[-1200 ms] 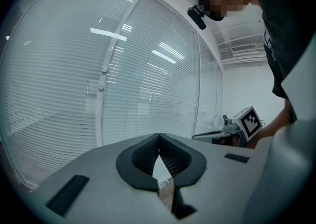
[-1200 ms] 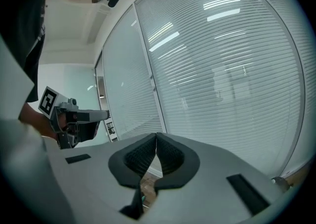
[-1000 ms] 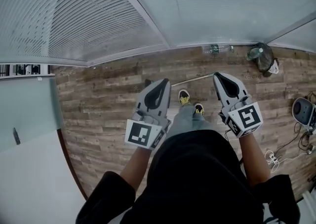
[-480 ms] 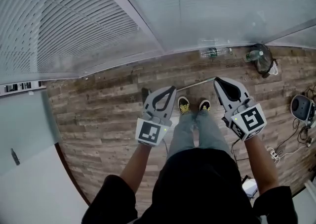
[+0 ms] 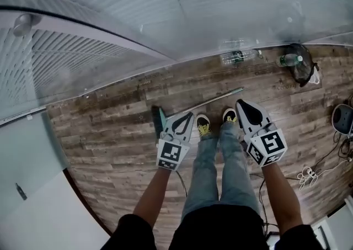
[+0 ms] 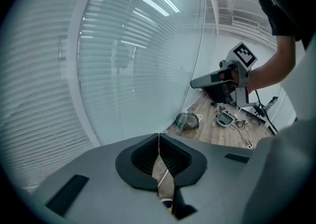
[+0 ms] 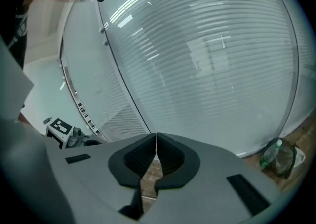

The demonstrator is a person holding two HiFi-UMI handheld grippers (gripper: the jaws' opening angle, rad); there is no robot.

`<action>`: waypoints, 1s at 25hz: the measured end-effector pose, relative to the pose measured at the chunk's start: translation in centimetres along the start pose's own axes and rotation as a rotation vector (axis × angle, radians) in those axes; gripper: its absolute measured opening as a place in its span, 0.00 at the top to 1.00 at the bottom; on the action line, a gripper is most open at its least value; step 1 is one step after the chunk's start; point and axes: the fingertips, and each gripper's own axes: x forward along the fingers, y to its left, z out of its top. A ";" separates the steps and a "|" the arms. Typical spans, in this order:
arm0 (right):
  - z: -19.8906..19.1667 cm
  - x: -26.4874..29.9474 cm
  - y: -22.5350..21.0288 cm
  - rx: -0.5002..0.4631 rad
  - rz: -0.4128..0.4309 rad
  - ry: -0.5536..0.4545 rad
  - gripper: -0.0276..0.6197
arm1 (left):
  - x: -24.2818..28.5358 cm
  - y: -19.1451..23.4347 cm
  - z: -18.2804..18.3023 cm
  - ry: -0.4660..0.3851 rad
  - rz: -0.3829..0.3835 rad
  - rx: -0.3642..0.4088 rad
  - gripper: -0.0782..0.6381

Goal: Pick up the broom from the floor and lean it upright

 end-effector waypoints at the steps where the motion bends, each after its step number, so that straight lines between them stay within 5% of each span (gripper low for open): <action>1: -1.7 0.9 -1.0 0.027 -0.012 0.011 0.93 | 1.4 0.1 -1.5 0.031 0.001 -0.002 0.86; 6: -11.3 5.8 -6.6 0.105 -0.058 0.117 0.93 | 9.4 0.1 -9.1 0.145 -0.001 0.014 0.86; 16: -36.3 15.2 -13.5 0.236 -0.057 0.337 0.93 | 24.1 0.1 -30.8 0.360 -0.040 -0.006 0.86; 25: -48.6 19.3 -17.3 0.281 -0.035 0.475 0.93 | 31.6 1.4 -43.4 0.450 -0.018 0.050 0.86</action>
